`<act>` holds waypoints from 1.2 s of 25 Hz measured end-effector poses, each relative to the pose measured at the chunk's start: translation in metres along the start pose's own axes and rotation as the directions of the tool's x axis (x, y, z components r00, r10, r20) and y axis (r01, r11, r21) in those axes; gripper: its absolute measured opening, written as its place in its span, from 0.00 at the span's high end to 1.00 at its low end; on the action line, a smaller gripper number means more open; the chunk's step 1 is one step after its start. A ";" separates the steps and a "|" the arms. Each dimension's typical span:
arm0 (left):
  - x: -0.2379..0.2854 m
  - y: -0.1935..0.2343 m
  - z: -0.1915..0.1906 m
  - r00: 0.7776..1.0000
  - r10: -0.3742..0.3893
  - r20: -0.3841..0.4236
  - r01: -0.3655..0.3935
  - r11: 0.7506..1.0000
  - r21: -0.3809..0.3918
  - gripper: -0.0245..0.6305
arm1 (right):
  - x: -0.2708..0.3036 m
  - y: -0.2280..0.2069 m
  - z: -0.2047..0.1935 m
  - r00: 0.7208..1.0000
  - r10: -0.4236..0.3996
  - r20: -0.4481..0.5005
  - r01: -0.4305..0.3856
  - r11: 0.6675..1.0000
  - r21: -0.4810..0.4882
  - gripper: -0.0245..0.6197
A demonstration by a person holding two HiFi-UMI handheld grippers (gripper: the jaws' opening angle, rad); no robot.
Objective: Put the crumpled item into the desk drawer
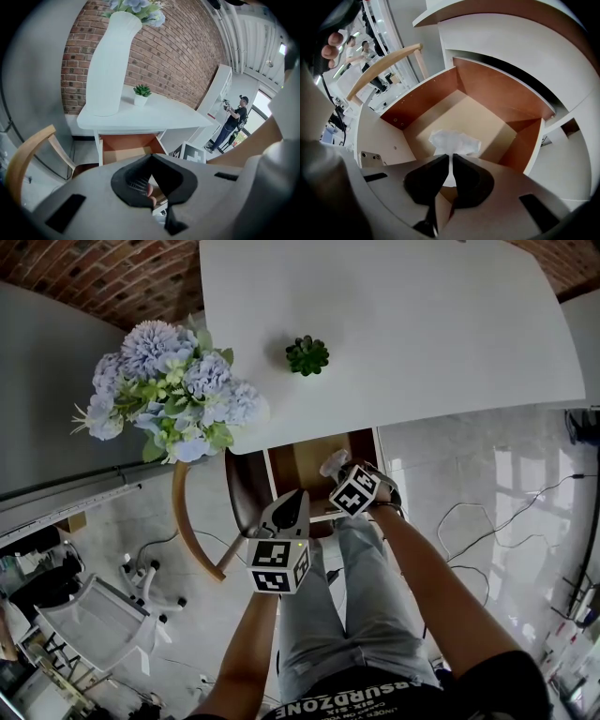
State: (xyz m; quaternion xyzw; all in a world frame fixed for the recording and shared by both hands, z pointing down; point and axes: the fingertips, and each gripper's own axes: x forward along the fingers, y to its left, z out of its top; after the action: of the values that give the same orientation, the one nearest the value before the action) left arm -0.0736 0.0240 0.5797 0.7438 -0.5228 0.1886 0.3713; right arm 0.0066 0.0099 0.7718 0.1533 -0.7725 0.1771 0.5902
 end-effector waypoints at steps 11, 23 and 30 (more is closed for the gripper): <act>0.001 0.006 -0.001 1.000 0.011 -0.001 -0.011 1.000 -0.010 0.97 | 0.013 0.003 0.008 0.998 0.024 -0.059 -0.029 0.997 -0.078 0.93; 0.005 0.014 -0.008 1.000 0.016 -0.020 -0.016 1.000 -0.023 0.97 | 0.032 0.003 0.005 0.995 0.038 -0.097 -0.048 0.993 -0.104 0.93; 0.011 0.018 -0.007 1.000 0.019 -0.020 -0.019 0.999 -0.030 0.97 | 0.041 0.004 0.003 0.992 0.042 -0.120 -0.057 0.991 -0.125 0.93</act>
State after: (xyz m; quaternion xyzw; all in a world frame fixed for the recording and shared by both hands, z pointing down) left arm -0.0853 0.0191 0.5983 0.7313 -0.5290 0.1916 0.3857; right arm -0.0080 0.0107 0.8104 0.0853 -0.7499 0.1505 0.6385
